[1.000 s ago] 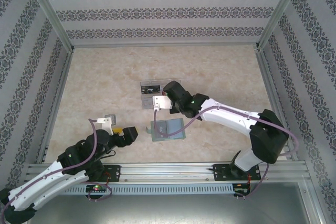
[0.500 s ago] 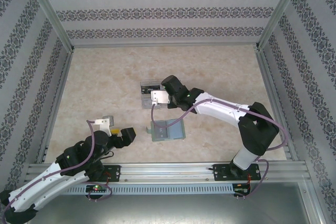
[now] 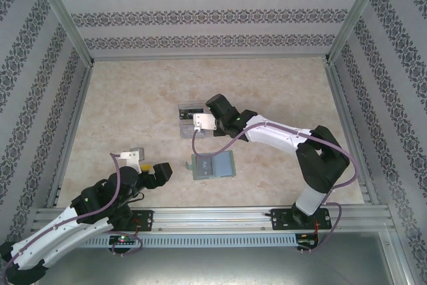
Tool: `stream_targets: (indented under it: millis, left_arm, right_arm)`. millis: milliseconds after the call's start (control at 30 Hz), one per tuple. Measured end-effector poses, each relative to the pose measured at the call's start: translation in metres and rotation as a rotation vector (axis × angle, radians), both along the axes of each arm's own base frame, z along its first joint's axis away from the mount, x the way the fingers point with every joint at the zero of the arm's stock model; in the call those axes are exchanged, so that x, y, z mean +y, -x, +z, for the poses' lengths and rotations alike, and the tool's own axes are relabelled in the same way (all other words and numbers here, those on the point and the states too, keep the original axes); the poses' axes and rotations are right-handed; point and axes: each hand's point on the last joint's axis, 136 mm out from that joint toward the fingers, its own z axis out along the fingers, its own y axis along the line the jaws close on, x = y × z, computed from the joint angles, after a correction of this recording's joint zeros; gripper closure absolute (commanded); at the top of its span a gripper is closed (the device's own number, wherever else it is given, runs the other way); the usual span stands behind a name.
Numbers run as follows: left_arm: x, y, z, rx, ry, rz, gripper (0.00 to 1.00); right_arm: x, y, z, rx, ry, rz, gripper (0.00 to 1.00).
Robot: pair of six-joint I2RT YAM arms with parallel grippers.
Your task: Take the credit cards out of the card holder
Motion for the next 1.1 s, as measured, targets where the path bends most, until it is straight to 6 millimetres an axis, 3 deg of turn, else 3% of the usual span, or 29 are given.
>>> stream_targets:
  millis: [133,233,433,767,933,1100]
  left_arm:
    - [0.0,0.0,-0.001,0.002,-0.003,0.0,0.0]
    - [0.0,0.0,-0.001,0.002,-0.003,0.001,0.0]
    - [0.001,0.0,-0.001,0.001,-0.004,0.002,0.0]
    - [0.001,-0.001,0.0,-0.002,-0.004,0.007,0.0]
    - [0.001,0.0,0.0,-0.002,-0.004,0.006,0.0]
    - [-0.001,0.0,-0.001,0.003,0.001,-0.005,0.02]
  right_arm:
    - [0.0,-0.001,-0.005,0.01,-0.002,-0.011,1.0]
    - [0.001,-0.004,-0.007,0.009,-0.012,-0.024,0.86]
    - [0.0,-0.018,-0.007,-0.03,-0.03,-0.076,0.77]
    - [0.0,-0.029,0.003,-0.069,-0.089,-0.149,0.77]
    - [-0.005,-0.023,0.032,-0.078,-0.229,-0.244,0.77]
    - [-0.024,-0.006,0.083,-0.074,-0.516,-0.435,0.86]
